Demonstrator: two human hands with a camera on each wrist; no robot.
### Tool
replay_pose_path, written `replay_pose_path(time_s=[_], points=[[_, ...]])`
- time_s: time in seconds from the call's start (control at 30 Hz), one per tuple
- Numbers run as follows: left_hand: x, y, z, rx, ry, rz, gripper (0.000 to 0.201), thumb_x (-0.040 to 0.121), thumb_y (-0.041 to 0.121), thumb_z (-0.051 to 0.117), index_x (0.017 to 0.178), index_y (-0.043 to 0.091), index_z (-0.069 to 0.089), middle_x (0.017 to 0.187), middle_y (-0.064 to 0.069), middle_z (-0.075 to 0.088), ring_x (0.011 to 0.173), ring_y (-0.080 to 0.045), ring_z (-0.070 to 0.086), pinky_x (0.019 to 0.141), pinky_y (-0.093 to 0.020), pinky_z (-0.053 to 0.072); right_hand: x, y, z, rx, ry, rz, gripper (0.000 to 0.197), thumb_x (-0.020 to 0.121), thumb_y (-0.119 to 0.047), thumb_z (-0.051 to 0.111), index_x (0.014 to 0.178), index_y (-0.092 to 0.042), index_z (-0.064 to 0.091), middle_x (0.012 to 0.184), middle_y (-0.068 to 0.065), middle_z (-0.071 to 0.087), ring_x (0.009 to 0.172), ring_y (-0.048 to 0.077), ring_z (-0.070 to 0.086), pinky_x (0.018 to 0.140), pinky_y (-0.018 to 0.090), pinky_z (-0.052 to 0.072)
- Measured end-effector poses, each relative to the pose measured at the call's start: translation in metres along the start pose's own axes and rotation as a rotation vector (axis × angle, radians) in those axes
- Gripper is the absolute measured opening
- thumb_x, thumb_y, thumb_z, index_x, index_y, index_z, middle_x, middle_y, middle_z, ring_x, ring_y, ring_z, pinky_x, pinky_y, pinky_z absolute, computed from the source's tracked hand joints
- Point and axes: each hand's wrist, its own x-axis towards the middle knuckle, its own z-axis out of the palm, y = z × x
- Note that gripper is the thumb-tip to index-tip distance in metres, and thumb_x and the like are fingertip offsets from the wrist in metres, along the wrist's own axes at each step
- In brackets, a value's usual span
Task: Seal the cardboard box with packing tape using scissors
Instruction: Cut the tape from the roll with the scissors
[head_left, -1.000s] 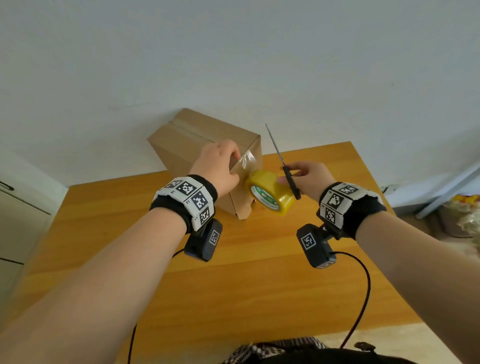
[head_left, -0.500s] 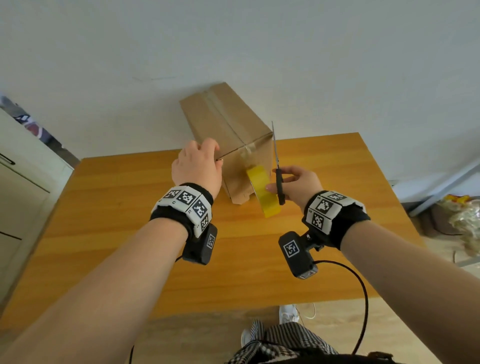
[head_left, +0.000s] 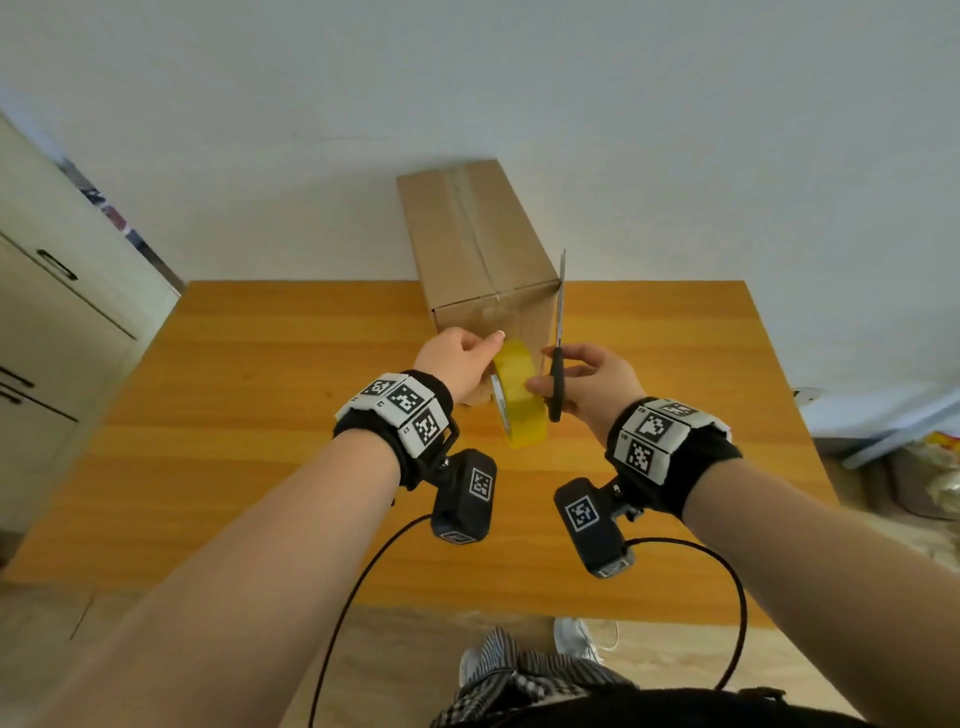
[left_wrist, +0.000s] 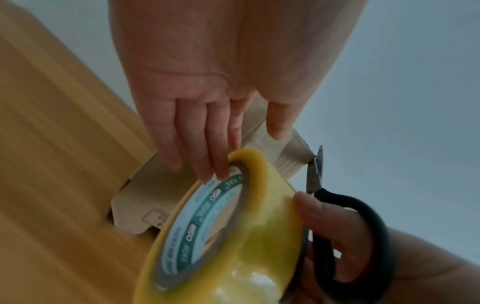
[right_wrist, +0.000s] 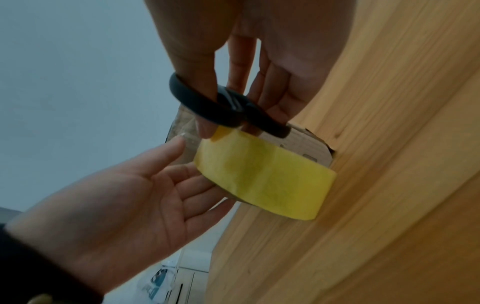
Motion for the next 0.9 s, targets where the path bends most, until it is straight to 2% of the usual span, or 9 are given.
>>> replay_pose_path(time_s=[0.1,0.2,0.3,0.33,0.43,0.53,0.7,0.8,0.9], points=[[0.002,0.004,0.010,-0.234,0.035,-0.116,0.032,0.090,0.039,0.055,0.109,0.013,0.053,0.090,0.002,0.061,0.076,-0.013,0.061,0.073,-0.035,0.057,0.000,-0.002,-0.005,0.018,-0.056,0.002,0.045,0.066,-0.002,0.079,0.107,-0.011,0.062,0.084,0.010,0.062,0.085,0.029,0.064,0.083,0.043,0.055],[-0.001,0.006,0.016,-0.438,-0.015,-0.186,0.023,0.092,0.031,0.056,0.111,0.020,0.051,0.108,-0.004,0.058,0.090,-0.022,0.063,0.075,-0.040,0.057,0.001,-0.003,-0.010,0.003,-0.110,-0.009,0.043,0.068,0.001,0.077,0.107,-0.010,0.061,0.082,0.009,0.060,0.079,0.026,0.062,0.078,0.039,0.055],[-0.002,0.008,0.022,-0.523,0.011,-0.191,0.013,0.093,0.027,0.054,0.106,0.024,0.055,0.117,-0.007,0.057,0.099,-0.028,0.062,0.074,-0.040,0.057,0.003,-0.006,-0.019,-0.122,-0.133,-0.050,0.044,0.068,-0.004,0.079,0.108,-0.014,0.062,0.087,0.012,0.065,0.084,0.028,0.064,0.079,0.040,0.055],[-0.002,0.008,0.023,-0.525,0.039,-0.190,0.012,0.093,0.027,0.054,0.104,0.024,0.056,0.117,-0.007,0.057,0.100,-0.029,0.061,0.075,-0.041,0.057,0.004,-0.008,-0.026,-0.195,-0.133,-0.077,0.044,0.068,-0.007,0.079,0.107,-0.017,0.062,0.091,0.013,0.067,0.088,0.028,0.065,0.078,0.038,0.054],[-0.002,0.009,0.024,-0.506,0.086,-0.184,0.011,0.092,0.030,0.055,0.101,0.027,0.058,0.116,-0.005,0.059,0.099,-0.029,0.061,0.079,-0.048,0.056,0.006,-0.017,-0.053,-0.416,-0.163,-0.158,0.044,0.069,-0.009,0.079,0.109,-0.020,0.063,0.096,0.014,0.069,0.091,0.024,0.066,0.069,0.023,0.050],[-0.002,0.008,0.023,-0.514,0.115,-0.206,0.011,0.092,0.033,0.054,0.100,0.027,0.059,0.112,-0.007,0.061,0.096,-0.029,0.063,0.080,-0.049,0.056,0.010,-0.026,-0.075,-0.698,-0.222,-0.172,0.047,0.069,-0.012,0.080,0.111,-0.024,0.063,0.096,0.009,0.068,0.091,0.024,0.066,0.082,0.037,0.053],[-0.002,0.003,0.020,-0.430,0.173,-0.192,0.020,0.090,0.038,0.054,0.103,0.024,0.061,0.111,-0.006,0.064,0.100,-0.029,0.063,0.087,-0.047,0.053,0.015,-0.047,-0.081,-0.998,-0.265,-0.205,0.048,0.071,-0.024,0.079,0.115,-0.024,0.061,0.090,-0.001,0.063,0.086,0.020,0.058,0.077,0.031,0.047],[-0.005,0.001,0.015,-0.409,0.200,-0.208,0.022,0.091,0.035,0.054,0.107,0.022,0.061,0.104,-0.005,0.063,0.090,-0.026,0.064,0.078,-0.044,0.057,0.018,-0.056,-0.075,-1.060,-0.292,-0.195,0.047,0.068,-0.036,0.079,0.111,-0.027,0.061,0.097,-0.001,0.062,0.091,0.021,0.058,0.082,0.033,0.049],[-0.005,-0.004,0.009,-0.375,0.225,-0.222,0.024,0.092,0.035,0.053,0.111,0.020,0.060,0.097,-0.002,0.060,0.078,-0.019,0.060,0.069,-0.036,0.058,0.021,-0.061,-0.068,-1.080,-0.314,-0.218,0.047,0.068,-0.040,0.078,0.110,-0.028,0.062,0.097,-0.003,0.061,0.092,0.018,0.057,0.082,0.031,0.048]])
